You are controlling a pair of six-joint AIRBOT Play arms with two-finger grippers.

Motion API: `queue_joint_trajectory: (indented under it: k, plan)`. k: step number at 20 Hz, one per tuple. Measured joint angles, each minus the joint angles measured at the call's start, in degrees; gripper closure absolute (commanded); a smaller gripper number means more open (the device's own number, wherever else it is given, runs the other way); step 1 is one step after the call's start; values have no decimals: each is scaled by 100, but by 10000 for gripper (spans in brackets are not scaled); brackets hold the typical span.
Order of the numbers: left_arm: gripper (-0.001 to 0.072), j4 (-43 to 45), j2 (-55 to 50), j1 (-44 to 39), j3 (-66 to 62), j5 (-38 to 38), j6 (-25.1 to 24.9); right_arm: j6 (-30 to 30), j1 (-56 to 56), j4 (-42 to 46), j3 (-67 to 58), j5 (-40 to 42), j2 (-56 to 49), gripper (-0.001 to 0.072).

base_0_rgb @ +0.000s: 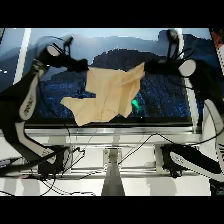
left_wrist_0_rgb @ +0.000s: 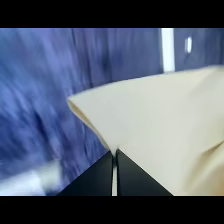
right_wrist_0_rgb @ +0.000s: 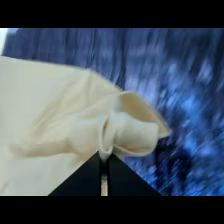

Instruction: Fold the clothes and pants, and hang the long-sleeved shirts on hangers.

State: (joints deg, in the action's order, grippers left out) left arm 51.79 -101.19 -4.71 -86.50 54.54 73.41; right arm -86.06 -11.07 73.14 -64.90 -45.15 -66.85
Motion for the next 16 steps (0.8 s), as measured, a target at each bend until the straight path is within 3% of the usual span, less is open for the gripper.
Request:
queue_joint_trajectory:
  k: [4, 8, 12, 16]
  plan:
    - [696, -2, 1300, 601, -4, -660, 11, -35, 0, 990, -1049, -214, 415, 699]
    - [697, -13, 2811, 1228, -4, -1620, -11, -39, 0, 1311, -1908, -308, 883, 699]
    - [698, -11, 4094, 1705, -4, -2848, -28, 39, -4, 846, -2295, -426, 1394, 699]
    - [698, 46, 5038, 2002, -7, -3665, -162, 743, -4, -348, -2406, -817, 1781, 699]
